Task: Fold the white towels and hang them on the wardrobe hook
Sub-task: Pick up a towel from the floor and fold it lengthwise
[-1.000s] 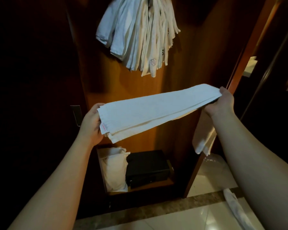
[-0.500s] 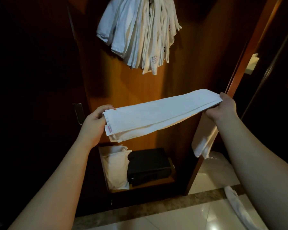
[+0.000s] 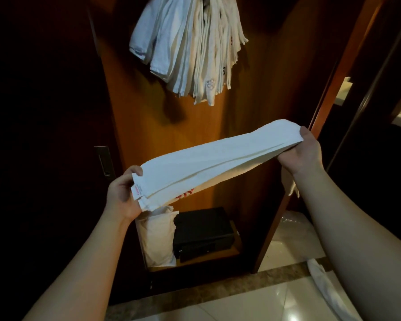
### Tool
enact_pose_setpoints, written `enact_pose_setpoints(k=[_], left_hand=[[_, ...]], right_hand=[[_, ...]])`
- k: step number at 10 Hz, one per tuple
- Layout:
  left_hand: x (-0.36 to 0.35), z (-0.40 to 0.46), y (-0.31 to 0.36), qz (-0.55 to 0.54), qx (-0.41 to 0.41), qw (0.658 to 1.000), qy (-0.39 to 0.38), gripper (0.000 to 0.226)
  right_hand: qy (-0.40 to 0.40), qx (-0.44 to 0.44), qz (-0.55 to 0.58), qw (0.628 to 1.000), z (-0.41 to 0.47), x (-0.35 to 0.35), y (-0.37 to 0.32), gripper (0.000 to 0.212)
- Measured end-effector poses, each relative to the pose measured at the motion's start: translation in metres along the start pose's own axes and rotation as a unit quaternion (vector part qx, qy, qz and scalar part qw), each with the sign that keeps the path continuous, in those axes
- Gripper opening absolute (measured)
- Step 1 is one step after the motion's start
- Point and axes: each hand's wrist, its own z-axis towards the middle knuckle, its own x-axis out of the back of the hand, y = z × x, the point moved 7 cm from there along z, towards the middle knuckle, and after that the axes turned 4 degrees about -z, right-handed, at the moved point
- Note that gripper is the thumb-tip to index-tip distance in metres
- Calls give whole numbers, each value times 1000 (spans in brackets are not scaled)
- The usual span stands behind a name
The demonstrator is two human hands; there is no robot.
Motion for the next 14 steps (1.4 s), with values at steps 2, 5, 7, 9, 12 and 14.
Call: enact_pose_setpoints(k=[2, 5, 7, 9, 12, 14], left_hand=[[21, 4, -62, -30, 93, 989, 107, 16], [-6, 11, -125, 161, 226, 954, 113, 55], [-72, 20, -71, 343, 29, 933, 102, 22], [-190, 14, -29, 278, -85, 944, -157, 91], [-239, 51, -2, -138, 41, 986, -80, 116], [-240, 75, 60, 11, -180, 984, -16, 63]], right_hand=[[-41, 8, 31, 999, -12, -46, -5, 42], [-116, 33, -48, 992, -47, -134, 1, 41], [-152, 73, -83, 982, -60, -183, 2, 27], [-160, 100, -167, 968, -73, -231, 10, 64], [-161, 106, -171, 966, -71, -273, 4, 47], [-144, 144, -219, 954, -45, -257, -1, 48]])
